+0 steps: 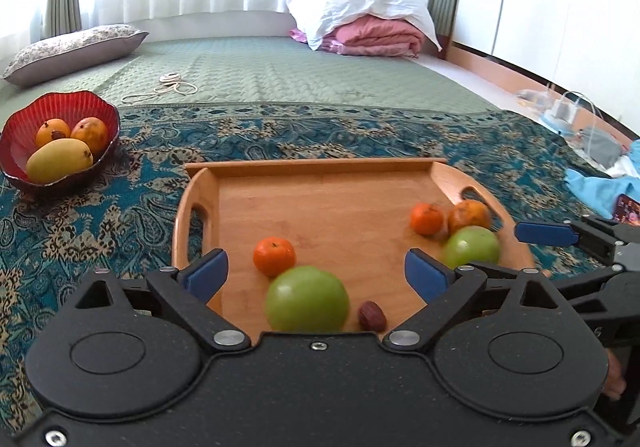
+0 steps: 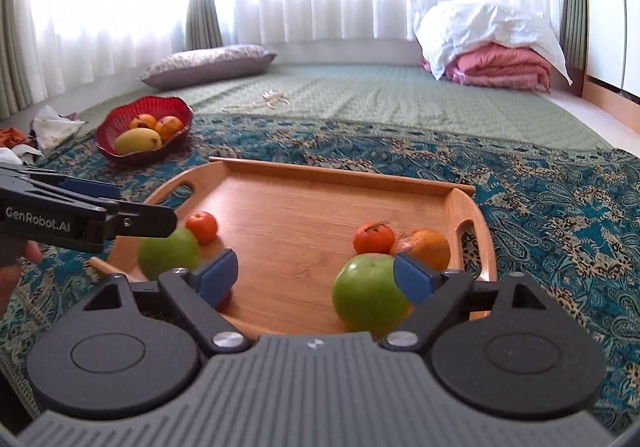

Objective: Organize fruits
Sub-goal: 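Open both grippers to drop the tangerines onto the tray, then withdraw both tools from the tray toward the remaining fruit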

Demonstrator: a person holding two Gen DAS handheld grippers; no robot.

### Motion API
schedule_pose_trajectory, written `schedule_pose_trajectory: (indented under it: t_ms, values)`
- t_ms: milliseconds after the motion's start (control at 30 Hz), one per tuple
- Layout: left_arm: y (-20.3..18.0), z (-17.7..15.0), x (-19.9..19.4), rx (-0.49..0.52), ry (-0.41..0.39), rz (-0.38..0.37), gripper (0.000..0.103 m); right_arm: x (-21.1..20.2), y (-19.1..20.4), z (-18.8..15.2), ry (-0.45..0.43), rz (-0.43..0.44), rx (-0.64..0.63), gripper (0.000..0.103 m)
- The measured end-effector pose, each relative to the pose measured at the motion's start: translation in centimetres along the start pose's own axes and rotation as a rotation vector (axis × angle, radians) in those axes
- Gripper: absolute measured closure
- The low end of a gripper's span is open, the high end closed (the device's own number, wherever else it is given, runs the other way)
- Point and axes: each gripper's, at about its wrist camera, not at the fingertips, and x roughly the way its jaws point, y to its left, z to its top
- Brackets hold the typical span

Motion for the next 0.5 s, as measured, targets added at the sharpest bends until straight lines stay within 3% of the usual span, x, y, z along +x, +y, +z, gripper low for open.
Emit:
schedule_pose_trajectory:
  t_ms: [233,500]
  values:
    - [-1.5,-1.2,-1.6,0.035,0.017,-0.022,0.004,-2.6,1.9,-2.7,-0.055,0.035,-0.067,0.000]
    - [-2.8,-2.9,-1.8,0.042,0.071,-0.037,0.004,-4.0,4.7,-6.0,-0.074,0.016,-0.169,0.000]
